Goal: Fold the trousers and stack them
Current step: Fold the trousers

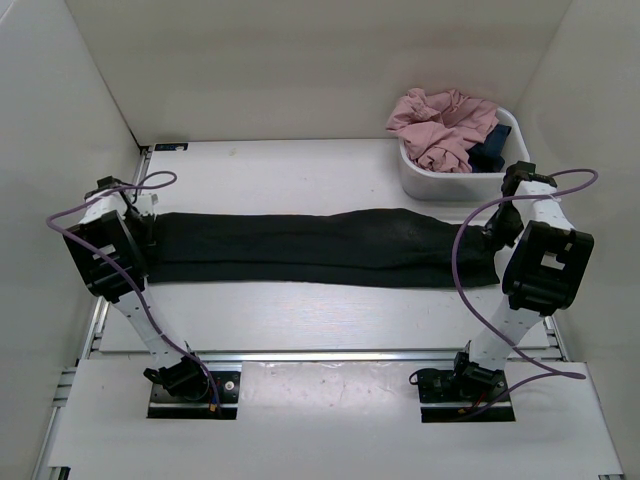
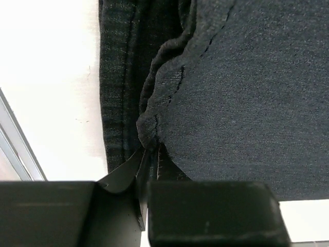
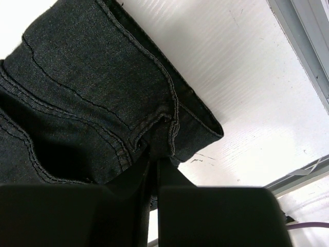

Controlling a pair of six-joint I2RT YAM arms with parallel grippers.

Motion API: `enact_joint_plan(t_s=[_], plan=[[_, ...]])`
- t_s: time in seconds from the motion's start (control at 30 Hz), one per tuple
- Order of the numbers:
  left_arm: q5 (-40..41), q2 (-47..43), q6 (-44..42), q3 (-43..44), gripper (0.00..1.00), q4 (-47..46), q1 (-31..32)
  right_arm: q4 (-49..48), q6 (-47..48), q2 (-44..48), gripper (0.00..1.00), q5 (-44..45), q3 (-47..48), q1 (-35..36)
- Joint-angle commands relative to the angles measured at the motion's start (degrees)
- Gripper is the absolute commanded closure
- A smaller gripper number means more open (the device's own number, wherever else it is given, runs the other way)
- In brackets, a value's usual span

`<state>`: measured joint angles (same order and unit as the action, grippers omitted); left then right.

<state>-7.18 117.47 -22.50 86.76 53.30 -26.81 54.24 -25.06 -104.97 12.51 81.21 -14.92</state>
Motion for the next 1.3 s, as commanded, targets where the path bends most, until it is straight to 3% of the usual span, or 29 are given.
enact_joint_plan(t_s=[0.0, 0.2, 0.4, 0.53, 0.67, 0.83, 0.9, 1.0, 1.03, 1.07, 1.27], plan=[[-1.79, -0.48, -0.09, 1.91, 0.86, 0.84, 0.26, 1.05, 0.97, 0.55, 1.0, 0.41, 1.94, 0.33], [1.54, -5.4, -4.12, 4.73, 0.86, 2.86, 0.26, 1.57, 0.98, 2.22, 1.0, 1.81, 2.72, 0.33], [12.26, -8.05, -12.29, 11.32, 0.86, 9.01, -0.34, 1.57, 0.36, 6.7, 1.0, 5.76, 3.34, -0.81], [15.0, -8.05, -14.32, 12.12, 0.86, 12.18, -1.49, 1.57, -0.87, 9.16, 1.0, 5.77, 0.45, -3.09], [17.02, -8.05, -14.32, 6.94, 0.86, 12.18, -2.02, 1.05, -1.4, 11.18, 1.0, 5.24, -5.17, -3.63], [18.34, -7.35, -13.8, -4.22, 0.86, 5.87, -2.02, -4.21, -3.33, 11.72, 0.97, 1.82, -14.92, -3.63], [18.34, -5.07, -13.01, -4.85, 0.86, 4.01, -2.02, -5.28, -3.94, 11.19, 0.87, 0.59, -17.91, -3.63], [18.34, -3.92, -11.6, -4.85, 0.79, 4.01, -2.02, -6.6, -4.47, 11.19, 0.46, -1.88, -19.59, -4.86], [17.82, -3.92, -11.6, -4.32, 0.73, 4.01, -2.02, -7.12, -4.47, 13.28, 0.27, -1.88, -20.38, -5.47], [17.81, -3.92, -11.6, -4.32, 0.62, 4.01, -2.02, -7.13, -4.47, 14.43, 0.22, -2.49, -21.0, -5.47], [16.58, -5.31, -10.46, -4.93, 0.5, 4.01, -2.02, -11.95, -8.77, 24.72, 0.09, -6.88, -26.97, -6.7]])
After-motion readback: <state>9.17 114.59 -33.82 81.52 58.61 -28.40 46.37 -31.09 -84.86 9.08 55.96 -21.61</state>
